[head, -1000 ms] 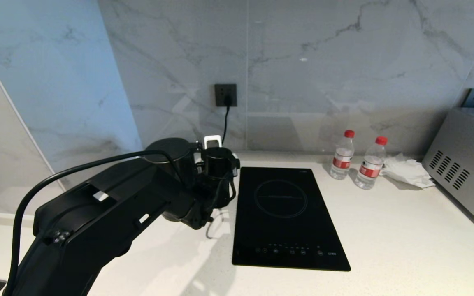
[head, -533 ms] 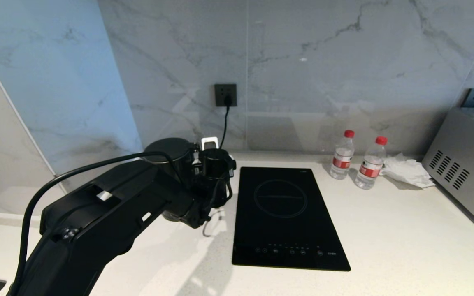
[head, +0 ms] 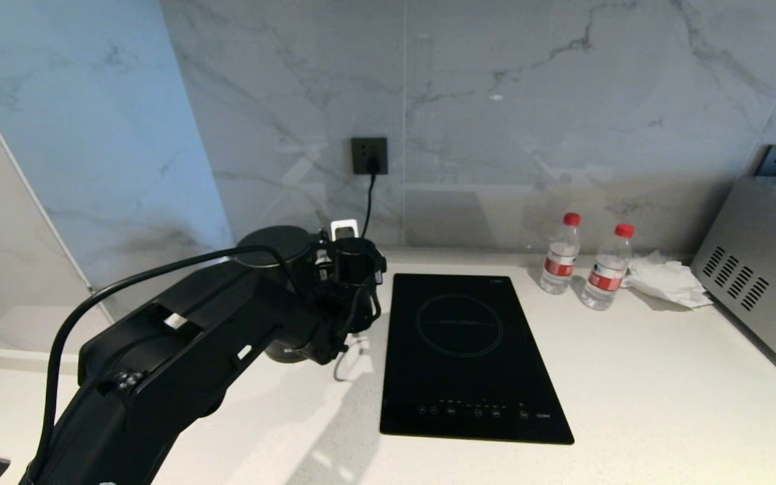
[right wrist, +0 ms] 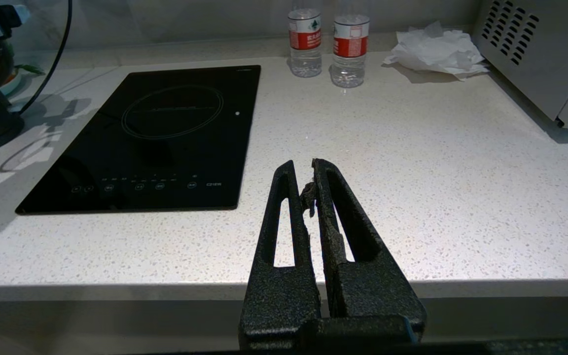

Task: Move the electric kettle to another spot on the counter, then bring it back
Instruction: Pick up the kettle

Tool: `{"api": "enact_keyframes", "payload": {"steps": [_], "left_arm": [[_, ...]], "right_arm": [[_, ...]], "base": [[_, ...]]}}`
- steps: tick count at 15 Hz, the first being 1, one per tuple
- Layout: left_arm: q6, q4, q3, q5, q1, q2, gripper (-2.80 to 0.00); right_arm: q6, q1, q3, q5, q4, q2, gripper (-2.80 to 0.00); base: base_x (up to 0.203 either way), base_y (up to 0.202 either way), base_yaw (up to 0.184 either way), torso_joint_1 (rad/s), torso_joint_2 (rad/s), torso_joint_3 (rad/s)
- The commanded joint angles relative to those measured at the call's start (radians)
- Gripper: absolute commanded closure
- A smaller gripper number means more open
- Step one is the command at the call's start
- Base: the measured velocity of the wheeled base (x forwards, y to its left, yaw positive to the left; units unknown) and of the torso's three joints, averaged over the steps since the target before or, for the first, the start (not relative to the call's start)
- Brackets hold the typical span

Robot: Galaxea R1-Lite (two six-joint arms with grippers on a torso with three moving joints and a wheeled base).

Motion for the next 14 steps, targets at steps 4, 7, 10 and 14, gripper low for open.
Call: {"api": "enact_keyframes", "payload": {"steps": [4, 7, 10, 14], "left_arm": [[0.001, 0.019, -0.047, 0.016, 0.030, 0.040, -2.80], [0.005, 0.025, -0.074, 0.016, 0.050, 0.049, -2.80], [0.005, 0.028, -0.074, 0.018, 0.049, 0.044, -2.80], [0.005, 0.028, -0.068, 0.020, 0.049, 0.046, -2.80]], "right_arm": [[0.000, 0.000, 0.000, 0.001, -0.001, 0.002, 0.00], [0.000, 0.000, 0.000, 0.001, -0.001, 0.002, 0.00], [0.000, 0.000, 0.000, 0.000, -0.001, 0.002, 0.00], [0.000, 0.000, 0.000, 0.001, -0.001, 0.002, 0.00]], "base": [[0.000, 0.000, 0.000, 0.000, 0.00, 0.000], [0.000, 0.000, 0.000, 0.000, 0.00, 0.000], [0.000, 0.000, 0.000, 0.000, 0.00, 0.000], [0.000, 0.000, 0.000, 0.000, 0.00, 0.000]]}}
